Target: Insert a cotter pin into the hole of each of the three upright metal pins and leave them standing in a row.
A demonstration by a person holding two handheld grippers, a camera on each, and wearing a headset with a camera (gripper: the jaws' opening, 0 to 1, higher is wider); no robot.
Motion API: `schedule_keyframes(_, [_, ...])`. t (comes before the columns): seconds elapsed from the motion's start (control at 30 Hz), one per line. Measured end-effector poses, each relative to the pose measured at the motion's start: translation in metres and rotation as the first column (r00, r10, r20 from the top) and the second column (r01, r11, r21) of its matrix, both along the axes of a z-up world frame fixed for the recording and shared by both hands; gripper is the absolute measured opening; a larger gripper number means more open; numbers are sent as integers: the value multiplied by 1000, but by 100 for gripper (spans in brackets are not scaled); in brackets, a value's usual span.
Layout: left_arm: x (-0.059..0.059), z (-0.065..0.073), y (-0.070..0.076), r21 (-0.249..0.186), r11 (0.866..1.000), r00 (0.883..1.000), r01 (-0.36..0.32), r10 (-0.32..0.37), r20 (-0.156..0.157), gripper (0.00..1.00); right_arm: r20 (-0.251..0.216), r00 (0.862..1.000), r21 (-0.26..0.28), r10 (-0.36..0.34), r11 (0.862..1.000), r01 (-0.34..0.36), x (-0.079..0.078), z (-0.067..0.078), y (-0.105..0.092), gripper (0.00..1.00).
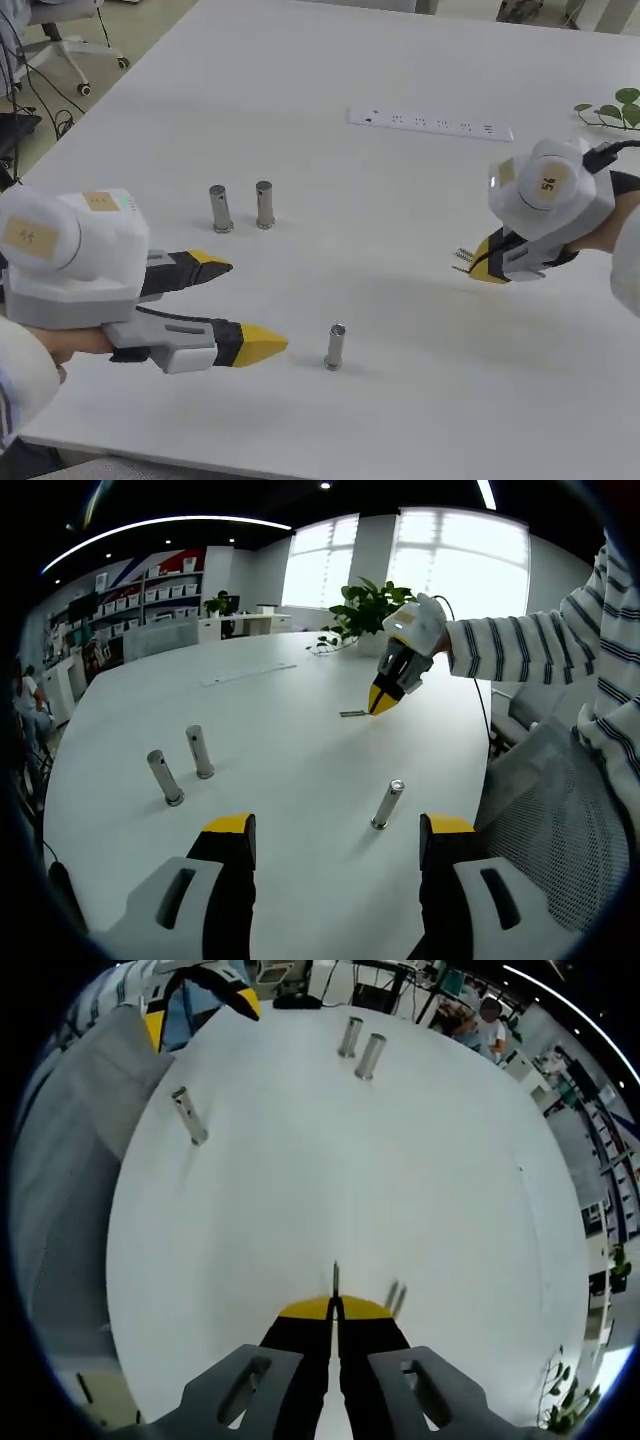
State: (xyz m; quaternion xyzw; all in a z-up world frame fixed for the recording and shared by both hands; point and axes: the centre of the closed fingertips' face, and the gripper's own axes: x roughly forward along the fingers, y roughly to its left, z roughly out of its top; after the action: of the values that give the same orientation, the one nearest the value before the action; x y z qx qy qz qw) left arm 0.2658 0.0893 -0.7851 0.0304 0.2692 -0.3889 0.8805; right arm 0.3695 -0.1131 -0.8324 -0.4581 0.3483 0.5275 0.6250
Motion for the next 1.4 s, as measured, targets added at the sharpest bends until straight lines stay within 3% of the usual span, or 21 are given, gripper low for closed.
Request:
schedule_keyframes(0.33, [7,3,-13,-22,999,1000,30,-30,-1,62,69,998,51,5,999,-8,-12,10,8,1])
schedule_keyframes(0.53, [14,0,-20,-9,999,999,48,-48,-3,60,118,993,64,12,998,-20,-15,18,12,1])
schedule_keyframes(0.7, [22,4,-32,-44,997,998,69,-69,-1,59,170,985,78,23,996,-37,-17,27,17,1])
schedule_keyframes(0.93, [32,3,-41,-60,995,997,79,-79,-3,56,188,982,101,2,995,-22,-31,31,26,1])
schedule_keyframes(1.13, [34,3,-45,-61,994,996,88,-88,-1,55,237,971,104,1,994,-26,-41,32,32,1])
schedule_keyframes(1.2, [35,6,-49,-87,993,996,85,-85,0,54,300,954,60,24,997,-44,-36,33,29,1])
schedule_keyframes(1.27, [36,8,-53,-112,990,996,83,-85,-12,53,296,955,64,18,997,-38,-39,31,30,1])
schedule_keyframes(1.4, [39,10,-58,-112,989,995,96,-97,-8,51,315,949,65,18,997,-40,-42,32,32,1])
